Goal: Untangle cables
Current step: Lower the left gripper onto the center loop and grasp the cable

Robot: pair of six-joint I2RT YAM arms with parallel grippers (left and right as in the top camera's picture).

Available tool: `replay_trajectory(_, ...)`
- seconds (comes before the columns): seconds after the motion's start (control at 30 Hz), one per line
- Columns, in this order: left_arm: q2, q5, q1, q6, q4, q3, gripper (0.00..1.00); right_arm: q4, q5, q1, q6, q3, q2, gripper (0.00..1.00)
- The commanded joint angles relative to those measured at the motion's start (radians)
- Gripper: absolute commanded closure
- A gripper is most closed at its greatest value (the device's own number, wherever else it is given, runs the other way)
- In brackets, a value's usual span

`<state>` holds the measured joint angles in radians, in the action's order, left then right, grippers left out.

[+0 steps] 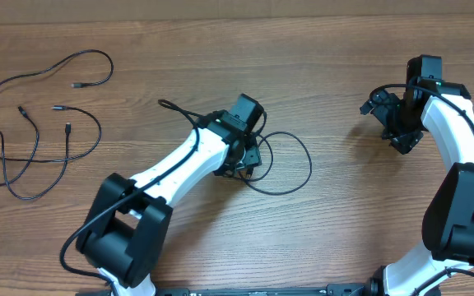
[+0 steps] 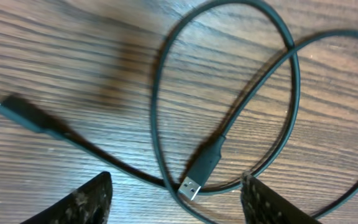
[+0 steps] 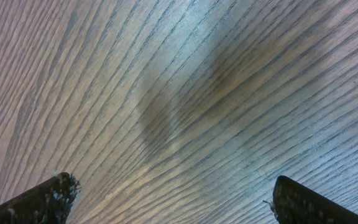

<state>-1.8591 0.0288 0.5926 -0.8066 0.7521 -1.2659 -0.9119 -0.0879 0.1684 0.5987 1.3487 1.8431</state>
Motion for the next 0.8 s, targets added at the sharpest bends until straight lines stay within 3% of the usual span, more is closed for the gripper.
replay_trajectory(0.0, -0.050, -0.048, 0.027, 0.021, -0.010, -0.014, 0.36, 0.003, 0.012, 0.001, 0.000, -0.001, -0.008, 0.00)
replay_trajectory(0.2, -0.130, -0.058, 0.051, 0.020, -0.034, -0.014, 0.35, 0.003, 0.013, 0.001, 0.000, -0.001, -0.008, 0.00)
replay_trajectory(0.33, -0.177, 0.000, 0.056, 0.027, -0.075, -0.014, 0.66, 0.003, 0.012, 0.001, 0.000, -0.001, -0.008, 0.00)
replay_trajectory(0.57, -0.175, 0.002, 0.056, 0.060, -0.090, -0.015, 0.89, 0.003, 0.012, 0.001, 0.000, -0.001, -0.008, 0.00)
replay_trajectory(0.7, -0.175, -0.002, 0.055, 0.078, -0.092, -0.020, 0.89, 0.003, 0.012, 0.001, 0.000, -0.001, -0.008, 0.00)
replay_trajectory(0.77, -0.175, -0.002, 0.055, 0.078, -0.093, -0.021, 0.85, 0.003, 0.012, 0.001, 0.000, -0.001, -0.008, 0.00)
